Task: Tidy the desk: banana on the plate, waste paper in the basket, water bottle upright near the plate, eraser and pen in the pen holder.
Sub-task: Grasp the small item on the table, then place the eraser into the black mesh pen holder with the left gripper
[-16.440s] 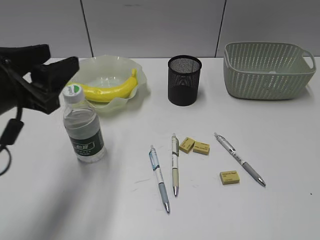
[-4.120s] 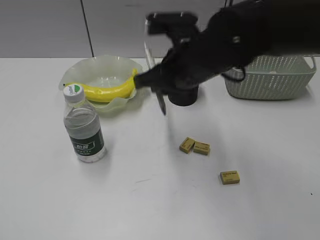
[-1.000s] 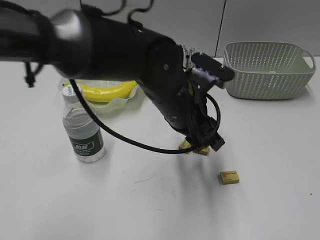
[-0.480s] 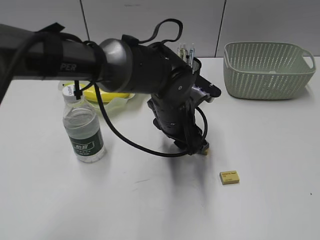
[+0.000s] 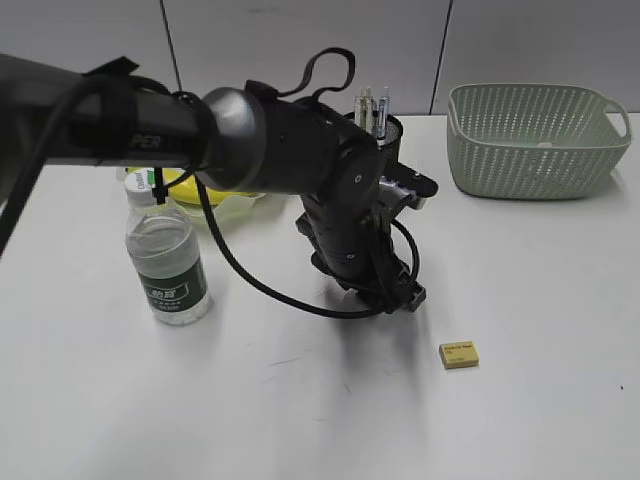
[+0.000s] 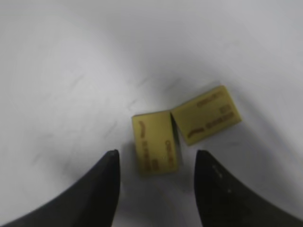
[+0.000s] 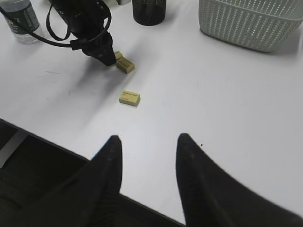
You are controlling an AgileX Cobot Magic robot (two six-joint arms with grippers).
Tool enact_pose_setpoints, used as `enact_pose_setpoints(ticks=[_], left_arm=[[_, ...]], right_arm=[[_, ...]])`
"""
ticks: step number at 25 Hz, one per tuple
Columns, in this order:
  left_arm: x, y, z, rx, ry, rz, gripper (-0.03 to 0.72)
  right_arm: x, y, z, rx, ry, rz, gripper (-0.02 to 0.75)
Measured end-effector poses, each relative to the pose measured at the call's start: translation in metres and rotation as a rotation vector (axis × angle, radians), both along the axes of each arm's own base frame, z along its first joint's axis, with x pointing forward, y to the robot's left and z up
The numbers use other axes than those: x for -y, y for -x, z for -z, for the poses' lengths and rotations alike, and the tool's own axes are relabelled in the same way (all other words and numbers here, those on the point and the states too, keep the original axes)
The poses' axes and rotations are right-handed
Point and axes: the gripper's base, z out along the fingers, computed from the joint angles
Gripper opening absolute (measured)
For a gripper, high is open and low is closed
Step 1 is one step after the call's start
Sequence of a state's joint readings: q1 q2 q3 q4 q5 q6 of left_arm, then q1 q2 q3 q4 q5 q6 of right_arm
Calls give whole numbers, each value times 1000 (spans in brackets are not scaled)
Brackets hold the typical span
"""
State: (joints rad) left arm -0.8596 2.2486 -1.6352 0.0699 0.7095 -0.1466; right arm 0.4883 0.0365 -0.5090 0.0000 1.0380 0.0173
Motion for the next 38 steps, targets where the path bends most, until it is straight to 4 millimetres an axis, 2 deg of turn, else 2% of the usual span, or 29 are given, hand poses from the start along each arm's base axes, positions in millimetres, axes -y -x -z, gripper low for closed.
enact_pose_setpoints(ticks=[3, 7, 9, 11, 12, 16, 18, 23, 25, 28, 30, 34, 38], left_arm=[[-2, -2, 11, -16, -18, -6, 382], [-3, -4, 13, -18, -18, -13, 368], [-3, -5, 14, -12, -17, -11, 316], [-2, -8, 13, 7, -4, -9, 199], [-3, -9, 13, 10, -2, -10, 170], [-1, -13, 4, 54, 14, 4, 173], [-2, -18, -18, 112, 64, 5, 173], [-15, -47, -122, 441, 380, -21, 172], [-28, -66, -143, 540, 462, -59, 172], [-45, -93, -138, 580, 472, -113, 172], [-47, -106, -122, 566, 452, -130, 172], [-41, -115, -97, 538, 428, -131, 172], [-40, -116, -89, 526, 419, -130, 199]], right_arm=[[0, 0, 0, 0, 0, 0, 310], [0, 0, 0, 0, 0, 0, 310], [0, 0, 0, 0, 0, 0, 310], [0, 0, 0, 0, 0, 0, 310], [0, 0, 0, 0, 0, 0, 310], [0, 0, 0, 0, 0, 0, 310], [0, 0, 0, 0, 0, 0, 310], [0, 0, 0, 0, 0, 0, 310], [0, 0, 0, 0, 0, 0, 310], [0, 0, 0, 0, 0, 0, 310], [0, 0, 0, 0, 0, 0, 310], [0, 0, 0, 0, 0, 0, 310], [0, 0, 0, 0, 0, 0, 310]])
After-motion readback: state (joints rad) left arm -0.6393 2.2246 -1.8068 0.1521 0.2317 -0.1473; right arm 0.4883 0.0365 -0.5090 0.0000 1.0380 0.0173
